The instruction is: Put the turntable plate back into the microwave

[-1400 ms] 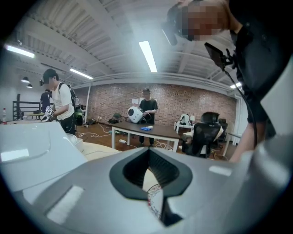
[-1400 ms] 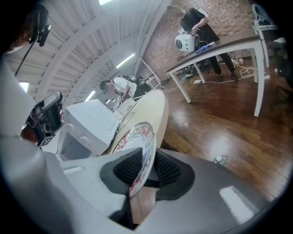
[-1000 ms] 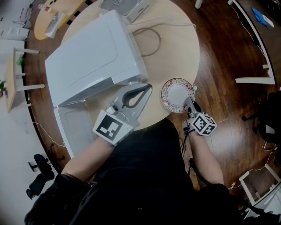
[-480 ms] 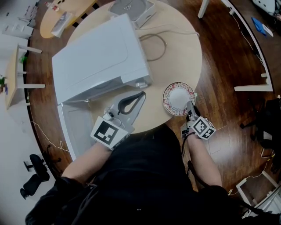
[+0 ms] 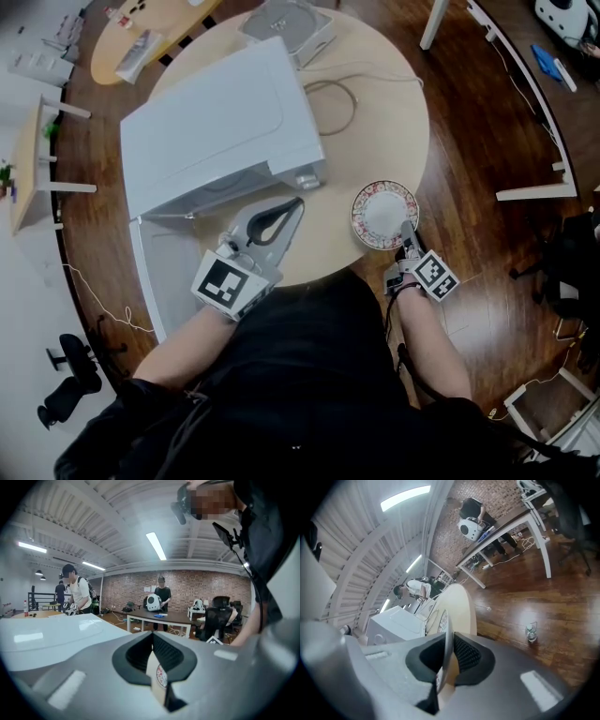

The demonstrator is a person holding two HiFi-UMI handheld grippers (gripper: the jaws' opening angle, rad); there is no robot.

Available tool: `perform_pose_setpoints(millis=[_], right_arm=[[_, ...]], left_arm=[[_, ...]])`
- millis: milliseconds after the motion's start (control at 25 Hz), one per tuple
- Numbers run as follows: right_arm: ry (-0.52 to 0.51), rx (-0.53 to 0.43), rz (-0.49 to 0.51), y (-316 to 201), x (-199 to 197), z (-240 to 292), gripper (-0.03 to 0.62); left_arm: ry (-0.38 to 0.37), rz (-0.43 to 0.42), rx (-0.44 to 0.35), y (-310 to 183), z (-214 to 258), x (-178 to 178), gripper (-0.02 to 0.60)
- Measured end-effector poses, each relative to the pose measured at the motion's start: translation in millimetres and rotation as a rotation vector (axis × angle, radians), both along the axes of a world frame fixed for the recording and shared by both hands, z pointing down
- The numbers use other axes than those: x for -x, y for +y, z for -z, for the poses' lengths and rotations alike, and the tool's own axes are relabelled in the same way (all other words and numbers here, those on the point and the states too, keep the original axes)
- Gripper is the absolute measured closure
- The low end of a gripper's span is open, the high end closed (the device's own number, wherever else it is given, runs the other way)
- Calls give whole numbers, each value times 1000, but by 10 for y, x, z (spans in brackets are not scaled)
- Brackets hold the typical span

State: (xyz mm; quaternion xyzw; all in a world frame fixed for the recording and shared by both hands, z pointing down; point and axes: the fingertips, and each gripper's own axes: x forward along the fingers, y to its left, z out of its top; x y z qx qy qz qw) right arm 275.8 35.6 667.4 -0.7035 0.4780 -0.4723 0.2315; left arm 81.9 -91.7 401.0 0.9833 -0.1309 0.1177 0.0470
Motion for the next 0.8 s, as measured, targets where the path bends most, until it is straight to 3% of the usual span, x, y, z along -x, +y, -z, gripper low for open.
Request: perform_pose_setpoints(millis=[200, 320, 560, 800], right_arm=[[-88, -26, -108, 113, -24, -7, 568], [-102, -35, -133, 120, -9, 1, 568], [-123, -63, -169, 53, 19, 110, 568], [-156, -89, -195, 8, 26, 212, 568]], left_arm=[[-34, 16, -34, -70, 13, 206, 577], [-45, 28, -66, -120, 52, 348, 577], [-54, 66, -55, -122, 33, 640, 577], [0, 78, -79, -143, 113, 833, 577]])
